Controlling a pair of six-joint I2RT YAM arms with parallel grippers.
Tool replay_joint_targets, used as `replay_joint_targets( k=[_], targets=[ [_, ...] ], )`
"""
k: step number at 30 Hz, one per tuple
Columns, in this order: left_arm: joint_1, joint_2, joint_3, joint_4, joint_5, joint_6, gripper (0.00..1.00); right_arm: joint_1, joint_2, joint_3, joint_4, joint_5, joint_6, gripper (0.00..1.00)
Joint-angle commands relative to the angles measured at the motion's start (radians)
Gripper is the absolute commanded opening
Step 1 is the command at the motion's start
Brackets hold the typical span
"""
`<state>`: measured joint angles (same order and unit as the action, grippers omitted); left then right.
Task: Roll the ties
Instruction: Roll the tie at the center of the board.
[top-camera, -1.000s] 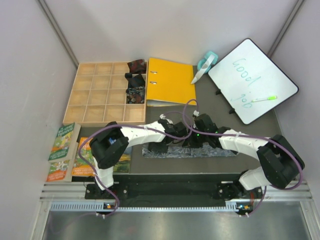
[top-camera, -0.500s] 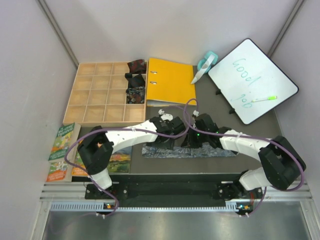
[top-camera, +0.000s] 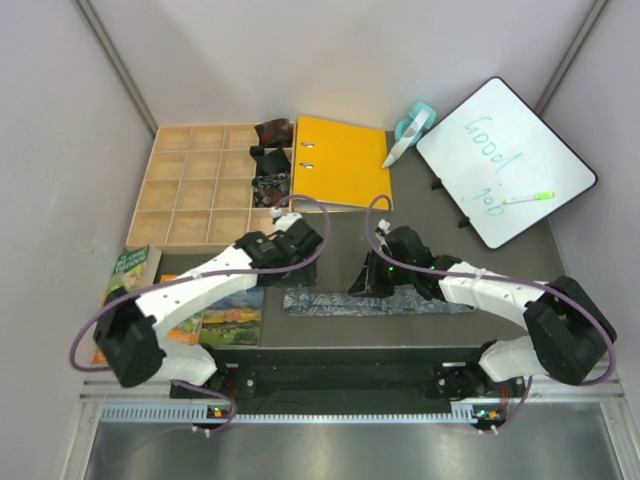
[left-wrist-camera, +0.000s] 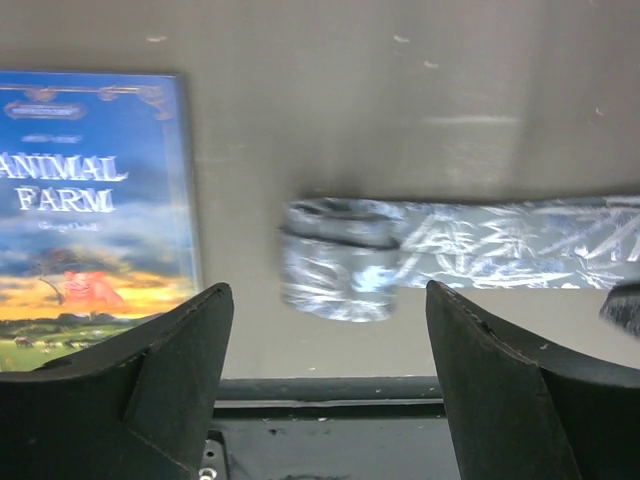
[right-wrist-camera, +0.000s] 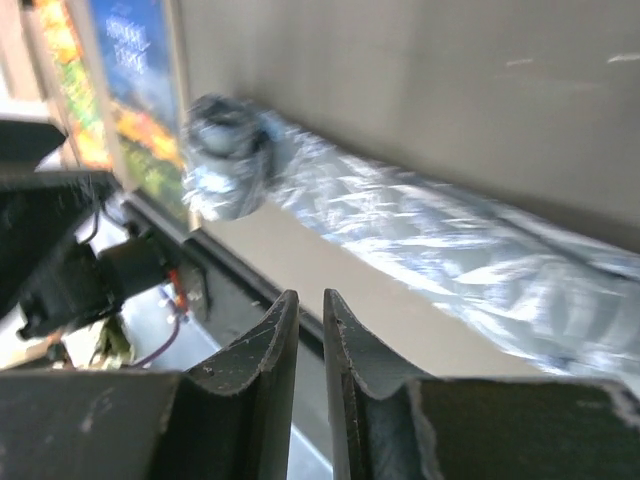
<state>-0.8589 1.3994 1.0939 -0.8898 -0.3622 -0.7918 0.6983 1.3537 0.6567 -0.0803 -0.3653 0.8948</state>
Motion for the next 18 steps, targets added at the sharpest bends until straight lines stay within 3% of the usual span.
replay_joint_targets(
  k=[1,5,12,18],
  targets=[
    [0.13,-0.167,-0.115,0.066,0.095,0.057,0.81,0.084,0.041,0.109,0.073,-0.012,0.062,0.18],
    [0.202,-0.304,-0.216,0.115,0.134,0.074,0.79,0.153,0.131,0.205,0.07,0.008,0.084,0.17],
    [0.262,-0.369,-0.284,0.141,0.173,0.066,0.78,0.224,0.309,0.382,0.073,-0.014,0.11,0.16],
    [0.277,-0.392,-0.305,0.157,0.18,0.066,0.77,0.225,0.387,0.405,0.12,-0.05,0.116,0.16]
  ],
)
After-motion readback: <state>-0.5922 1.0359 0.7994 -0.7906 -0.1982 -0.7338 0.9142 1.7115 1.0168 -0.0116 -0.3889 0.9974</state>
